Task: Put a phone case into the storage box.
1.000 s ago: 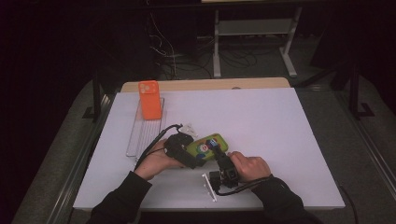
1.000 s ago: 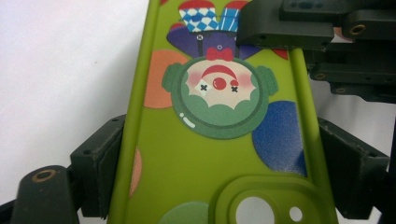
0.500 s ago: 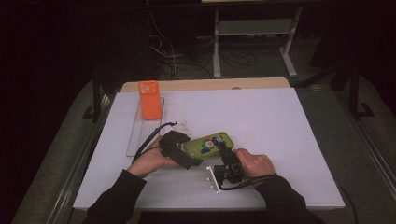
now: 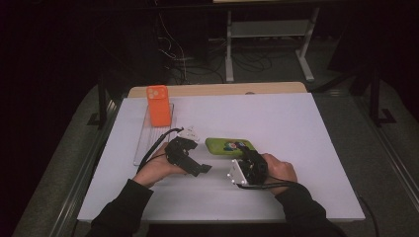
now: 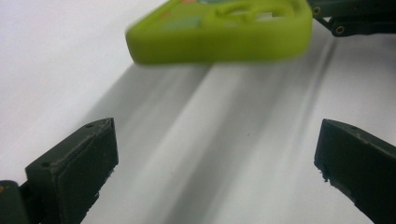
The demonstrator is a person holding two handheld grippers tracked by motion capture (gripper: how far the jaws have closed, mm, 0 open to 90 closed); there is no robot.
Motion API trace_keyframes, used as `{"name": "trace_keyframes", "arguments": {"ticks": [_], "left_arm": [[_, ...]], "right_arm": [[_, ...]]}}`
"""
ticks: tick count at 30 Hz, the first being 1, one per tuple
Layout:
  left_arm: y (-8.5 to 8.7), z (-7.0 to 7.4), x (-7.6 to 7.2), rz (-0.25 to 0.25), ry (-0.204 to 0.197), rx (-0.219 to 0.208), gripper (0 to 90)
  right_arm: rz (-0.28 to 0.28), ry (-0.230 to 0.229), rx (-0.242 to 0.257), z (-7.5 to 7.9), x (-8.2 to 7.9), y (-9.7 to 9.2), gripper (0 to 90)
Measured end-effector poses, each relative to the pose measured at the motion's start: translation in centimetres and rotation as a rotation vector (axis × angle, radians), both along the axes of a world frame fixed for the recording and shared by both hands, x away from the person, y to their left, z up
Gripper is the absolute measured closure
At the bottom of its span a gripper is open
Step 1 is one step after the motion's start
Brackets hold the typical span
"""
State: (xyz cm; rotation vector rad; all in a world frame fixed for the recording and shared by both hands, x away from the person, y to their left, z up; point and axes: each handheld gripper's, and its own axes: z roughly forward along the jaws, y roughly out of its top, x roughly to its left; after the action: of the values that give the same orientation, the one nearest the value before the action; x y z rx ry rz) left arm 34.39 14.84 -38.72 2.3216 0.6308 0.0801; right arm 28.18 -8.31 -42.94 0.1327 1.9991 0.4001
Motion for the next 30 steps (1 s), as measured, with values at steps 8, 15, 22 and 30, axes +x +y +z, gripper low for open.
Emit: {"name": "trace_keyframes", "arguments": {"ticks": [8,15,22,30], "left_arm": [[-0.1,-0.2,0.0,0.004,-0.006,-0.001,0.0],[0.1,-0.2,0.3,0.001,-0.013,0.015,0.0],[0.1,-0.1,0.2,-0.01,-0.026,0.021,0.0],[0.0,-0.1,0.1,0.015,-0.018,0.004,0.0]], "right_arm": [[-0.06,0.144,0.192,0.6,0.4,-0.7,75.6],[-0.098,0.242,0.32,1.1,1.0,-1.5,75.6],[-0.135,0.359,0.455,1.5,1.3,-2.0,75.6],[-0.155,0.44,0.562,2.0,1.7,-2.5,75.6]]}}
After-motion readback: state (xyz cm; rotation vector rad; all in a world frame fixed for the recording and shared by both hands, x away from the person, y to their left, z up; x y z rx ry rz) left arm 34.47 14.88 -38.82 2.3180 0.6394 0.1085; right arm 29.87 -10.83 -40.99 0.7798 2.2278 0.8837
